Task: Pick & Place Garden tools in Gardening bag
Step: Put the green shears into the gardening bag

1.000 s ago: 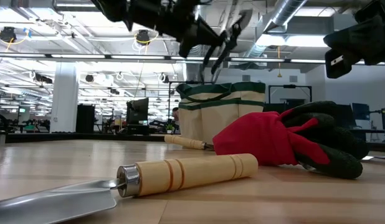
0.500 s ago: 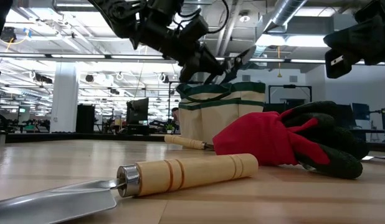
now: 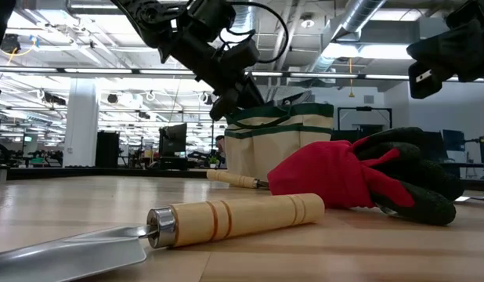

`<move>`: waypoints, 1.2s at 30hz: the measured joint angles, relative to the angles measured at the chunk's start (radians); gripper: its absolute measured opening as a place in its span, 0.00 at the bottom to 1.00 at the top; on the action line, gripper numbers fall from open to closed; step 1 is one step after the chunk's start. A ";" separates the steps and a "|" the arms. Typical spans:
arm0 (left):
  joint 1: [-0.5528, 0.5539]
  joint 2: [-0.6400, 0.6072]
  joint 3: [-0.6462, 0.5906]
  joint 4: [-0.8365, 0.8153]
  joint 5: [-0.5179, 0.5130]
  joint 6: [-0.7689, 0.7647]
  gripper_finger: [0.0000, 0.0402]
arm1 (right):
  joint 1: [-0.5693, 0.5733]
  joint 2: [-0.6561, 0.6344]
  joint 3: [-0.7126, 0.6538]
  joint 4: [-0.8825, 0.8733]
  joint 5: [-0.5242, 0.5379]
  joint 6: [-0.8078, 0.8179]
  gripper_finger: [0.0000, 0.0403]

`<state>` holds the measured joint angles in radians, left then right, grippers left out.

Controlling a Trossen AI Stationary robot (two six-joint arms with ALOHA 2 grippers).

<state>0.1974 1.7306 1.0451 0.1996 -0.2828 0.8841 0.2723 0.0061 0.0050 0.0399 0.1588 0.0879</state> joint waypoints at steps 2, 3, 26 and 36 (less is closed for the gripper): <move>0.000 0.000 0.000 -0.014 0.000 0.000 0.09 | 0.000 0.000 0.000 0.000 0.000 0.000 0.00; 0.000 0.000 0.000 -0.019 0.000 0.000 0.09 | 0.000 0.000 0.000 0.000 0.000 0.000 0.00; 0.000 0.000 0.000 -0.058 0.000 -0.010 0.16 | 0.000 0.000 0.000 0.000 0.000 0.000 0.00; 0.007 0.000 0.000 -0.058 0.000 -0.010 0.16 | 0.000 0.000 0.000 0.000 0.000 0.000 0.00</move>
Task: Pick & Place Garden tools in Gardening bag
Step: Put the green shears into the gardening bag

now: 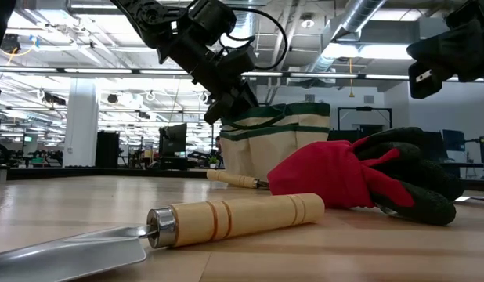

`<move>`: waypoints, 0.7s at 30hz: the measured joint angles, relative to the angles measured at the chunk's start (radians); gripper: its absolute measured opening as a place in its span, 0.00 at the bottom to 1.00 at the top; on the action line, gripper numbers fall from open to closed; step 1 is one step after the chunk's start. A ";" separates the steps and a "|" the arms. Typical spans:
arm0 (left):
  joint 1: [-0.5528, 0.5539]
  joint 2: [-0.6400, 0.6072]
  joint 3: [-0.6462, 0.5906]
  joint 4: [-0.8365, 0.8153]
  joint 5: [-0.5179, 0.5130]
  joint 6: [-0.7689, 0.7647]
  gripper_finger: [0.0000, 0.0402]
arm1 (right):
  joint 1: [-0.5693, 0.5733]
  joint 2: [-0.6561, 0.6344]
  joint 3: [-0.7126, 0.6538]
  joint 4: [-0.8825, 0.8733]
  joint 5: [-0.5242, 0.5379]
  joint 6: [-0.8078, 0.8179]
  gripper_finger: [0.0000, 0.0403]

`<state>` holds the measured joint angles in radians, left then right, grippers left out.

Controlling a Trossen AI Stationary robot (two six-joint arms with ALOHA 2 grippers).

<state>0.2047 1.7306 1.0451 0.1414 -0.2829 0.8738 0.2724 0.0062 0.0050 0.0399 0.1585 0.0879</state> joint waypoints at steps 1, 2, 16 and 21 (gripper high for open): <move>0.000 0.000 0.000 0.000 0.000 0.000 0.16 | 0.000 0.000 0.000 0.000 0.000 0.000 0.00; 0.000 0.000 0.000 0.000 0.000 0.000 0.16 | 0.000 0.000 0.000 0.000 0.000 0.000 0.00; 0.000 0.000 0.000 0.002 0.047 0.009 0.18 | 0.000 0.000 0.000 0.000 0.000 0.000 0.00; 0.000 -0.001 0.000 0.003 0.047 0.010 0.23 | 0.000 0.000 0.000 0.000 0.000 -0.005 0.00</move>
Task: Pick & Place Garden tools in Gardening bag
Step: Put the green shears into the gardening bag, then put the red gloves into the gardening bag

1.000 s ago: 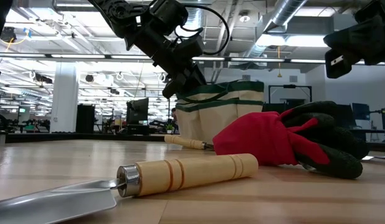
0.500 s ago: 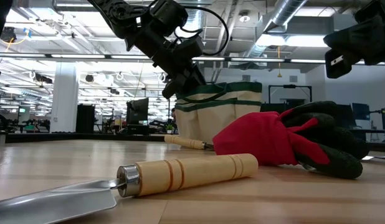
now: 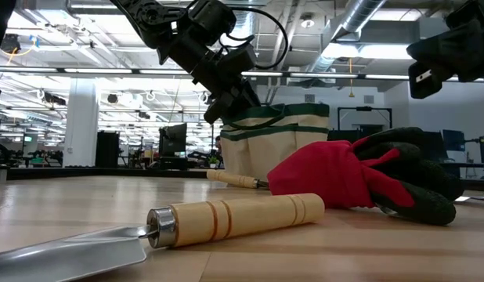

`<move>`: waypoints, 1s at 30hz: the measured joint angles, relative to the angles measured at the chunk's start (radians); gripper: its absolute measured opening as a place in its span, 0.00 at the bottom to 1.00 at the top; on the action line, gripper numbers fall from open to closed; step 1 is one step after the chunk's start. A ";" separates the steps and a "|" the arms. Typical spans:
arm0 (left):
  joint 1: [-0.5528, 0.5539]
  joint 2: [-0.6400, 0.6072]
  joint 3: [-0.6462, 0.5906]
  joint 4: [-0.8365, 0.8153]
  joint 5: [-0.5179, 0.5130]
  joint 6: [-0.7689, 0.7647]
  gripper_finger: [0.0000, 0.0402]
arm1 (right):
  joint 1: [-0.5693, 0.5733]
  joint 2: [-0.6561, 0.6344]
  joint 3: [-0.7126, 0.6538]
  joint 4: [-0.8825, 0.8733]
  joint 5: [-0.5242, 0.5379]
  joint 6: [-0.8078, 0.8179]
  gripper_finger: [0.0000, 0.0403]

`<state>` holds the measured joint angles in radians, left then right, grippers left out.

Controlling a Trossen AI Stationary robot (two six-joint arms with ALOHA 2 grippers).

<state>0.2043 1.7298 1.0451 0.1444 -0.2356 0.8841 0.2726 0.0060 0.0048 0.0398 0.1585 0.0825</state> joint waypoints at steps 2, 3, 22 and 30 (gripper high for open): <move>0.000 -0.001 0.000 0.000 0.000 -0.001 0.25 | 0.000 0.000 0.000 0.000 0.000 -0.002 0.00; 0.000 -0.001 0.000 0.000 0.000 -0.001 0.26 | 0.000 0.000 0.000 0.000 0.000 -0.002 0.00; -0.029 -0.195 0.000 0.097 0.042 -0.169 0.02 | 0.000 0.000 0.000 0.000 -0.001 -0.003 0.00; -0.097 -0.420 -0.024 0.002 0.135 -0.321 0.00 | 0.000 0.000 0.000 0.000 -0.001 -0.003 0.00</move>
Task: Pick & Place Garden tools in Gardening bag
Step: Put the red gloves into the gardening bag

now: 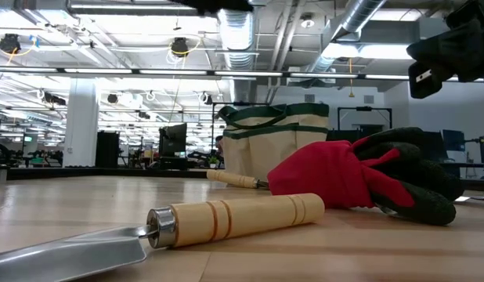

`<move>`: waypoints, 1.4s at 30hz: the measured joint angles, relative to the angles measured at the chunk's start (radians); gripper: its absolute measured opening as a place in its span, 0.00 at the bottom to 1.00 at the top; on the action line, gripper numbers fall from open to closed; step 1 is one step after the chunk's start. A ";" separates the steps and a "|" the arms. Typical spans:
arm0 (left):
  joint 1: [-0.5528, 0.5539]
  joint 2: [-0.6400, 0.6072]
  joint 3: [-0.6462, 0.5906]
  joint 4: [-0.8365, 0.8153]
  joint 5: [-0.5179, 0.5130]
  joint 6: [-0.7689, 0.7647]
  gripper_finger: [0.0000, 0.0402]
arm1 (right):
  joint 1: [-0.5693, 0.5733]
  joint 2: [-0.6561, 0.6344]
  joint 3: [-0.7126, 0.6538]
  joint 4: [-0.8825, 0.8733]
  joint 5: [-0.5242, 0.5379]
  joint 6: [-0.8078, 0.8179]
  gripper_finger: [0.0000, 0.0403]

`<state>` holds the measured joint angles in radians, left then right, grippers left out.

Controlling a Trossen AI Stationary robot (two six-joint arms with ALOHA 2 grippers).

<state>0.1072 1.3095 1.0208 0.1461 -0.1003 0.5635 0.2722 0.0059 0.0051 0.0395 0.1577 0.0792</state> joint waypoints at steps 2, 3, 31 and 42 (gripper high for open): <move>-0.025 -0.064 -0.044 -0.010 0.000 -0.023 0.00 | 0.000 0.000 0.000 0.000 0.000 0.000 0.00; -0.039 -0.099 -0.070 -0.010 0.003 -0.046 0.00 | 0.000 0.000 0.000 0.000 0.000 0.000 0.00; -0.259 -0.486 -0.564 0.128 0.093 -0.450 0.00 | 0.031 0.151 0.082 -0.001 0.027 0.100 0.00; -0.259 -0.482 -0.563 0.133 0.080 -0.469 0.00 | 0.125 0.645 0.256 -0.001 0.054 0.283 0.00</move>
<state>-0.1516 0.8272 0.4580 0.2788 -0.0204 0.0946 0.3976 0.6509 0.2607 0.0384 0.2120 0.3619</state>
